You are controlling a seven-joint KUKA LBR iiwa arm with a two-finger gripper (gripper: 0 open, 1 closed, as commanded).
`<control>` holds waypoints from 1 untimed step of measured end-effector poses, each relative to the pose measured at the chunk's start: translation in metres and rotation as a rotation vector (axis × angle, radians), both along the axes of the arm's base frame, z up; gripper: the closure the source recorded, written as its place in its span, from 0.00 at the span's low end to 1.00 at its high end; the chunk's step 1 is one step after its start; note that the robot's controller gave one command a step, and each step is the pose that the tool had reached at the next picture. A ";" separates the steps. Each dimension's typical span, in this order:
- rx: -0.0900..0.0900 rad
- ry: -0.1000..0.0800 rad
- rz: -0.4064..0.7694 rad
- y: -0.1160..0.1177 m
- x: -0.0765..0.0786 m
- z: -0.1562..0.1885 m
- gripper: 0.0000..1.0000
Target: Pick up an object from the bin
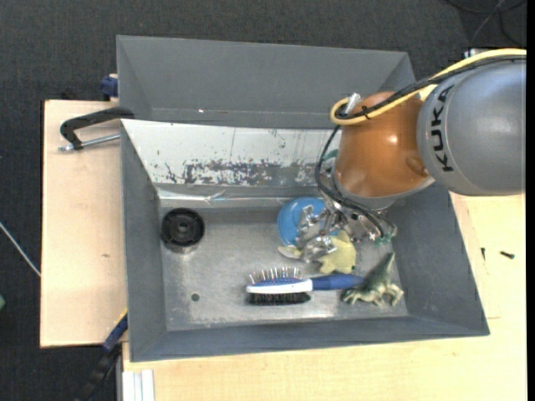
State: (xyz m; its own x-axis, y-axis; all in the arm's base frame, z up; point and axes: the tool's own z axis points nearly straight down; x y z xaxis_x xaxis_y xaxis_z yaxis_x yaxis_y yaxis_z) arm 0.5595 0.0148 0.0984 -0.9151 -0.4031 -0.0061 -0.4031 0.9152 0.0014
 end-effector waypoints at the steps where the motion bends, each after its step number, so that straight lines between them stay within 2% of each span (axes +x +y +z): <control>1: -0.004 -0.011 0.121 -0.015 -0.007 0.175 1.00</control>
Offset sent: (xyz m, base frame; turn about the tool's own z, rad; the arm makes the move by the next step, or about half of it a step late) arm -0.0100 -0.0150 0.1684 -0.1238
